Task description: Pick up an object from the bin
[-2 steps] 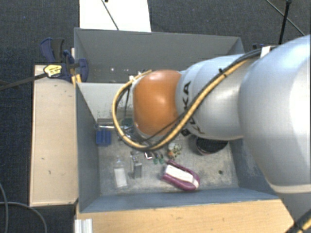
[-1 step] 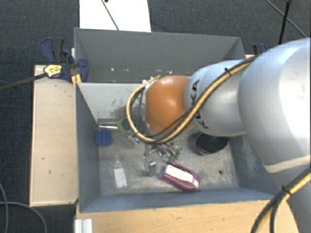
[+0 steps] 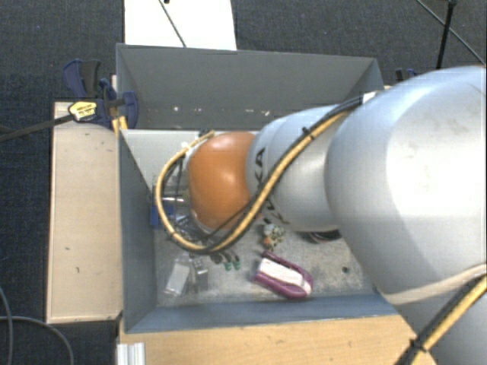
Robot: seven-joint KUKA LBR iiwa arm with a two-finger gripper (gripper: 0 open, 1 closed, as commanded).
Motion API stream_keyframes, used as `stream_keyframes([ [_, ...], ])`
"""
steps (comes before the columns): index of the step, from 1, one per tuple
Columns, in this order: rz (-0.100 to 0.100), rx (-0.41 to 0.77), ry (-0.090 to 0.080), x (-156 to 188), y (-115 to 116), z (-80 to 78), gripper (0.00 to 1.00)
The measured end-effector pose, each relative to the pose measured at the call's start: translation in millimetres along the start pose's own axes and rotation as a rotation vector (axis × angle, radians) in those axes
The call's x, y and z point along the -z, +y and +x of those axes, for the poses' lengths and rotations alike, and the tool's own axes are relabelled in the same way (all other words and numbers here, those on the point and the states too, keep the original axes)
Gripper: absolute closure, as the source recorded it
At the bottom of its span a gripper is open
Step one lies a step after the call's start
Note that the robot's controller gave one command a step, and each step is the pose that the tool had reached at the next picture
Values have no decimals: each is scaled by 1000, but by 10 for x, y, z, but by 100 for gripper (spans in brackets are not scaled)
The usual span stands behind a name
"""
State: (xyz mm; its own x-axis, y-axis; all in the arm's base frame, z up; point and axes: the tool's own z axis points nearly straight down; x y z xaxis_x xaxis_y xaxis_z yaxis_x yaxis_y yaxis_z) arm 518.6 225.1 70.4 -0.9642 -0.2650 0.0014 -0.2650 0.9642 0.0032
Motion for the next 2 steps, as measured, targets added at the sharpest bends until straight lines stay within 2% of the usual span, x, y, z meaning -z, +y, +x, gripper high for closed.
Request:
stream_keyframes([
  [1, 3, -7, 0, -2, -36, -3, 100],
  [2, 2, -167, -11, 708, -199, -236, 100],
])
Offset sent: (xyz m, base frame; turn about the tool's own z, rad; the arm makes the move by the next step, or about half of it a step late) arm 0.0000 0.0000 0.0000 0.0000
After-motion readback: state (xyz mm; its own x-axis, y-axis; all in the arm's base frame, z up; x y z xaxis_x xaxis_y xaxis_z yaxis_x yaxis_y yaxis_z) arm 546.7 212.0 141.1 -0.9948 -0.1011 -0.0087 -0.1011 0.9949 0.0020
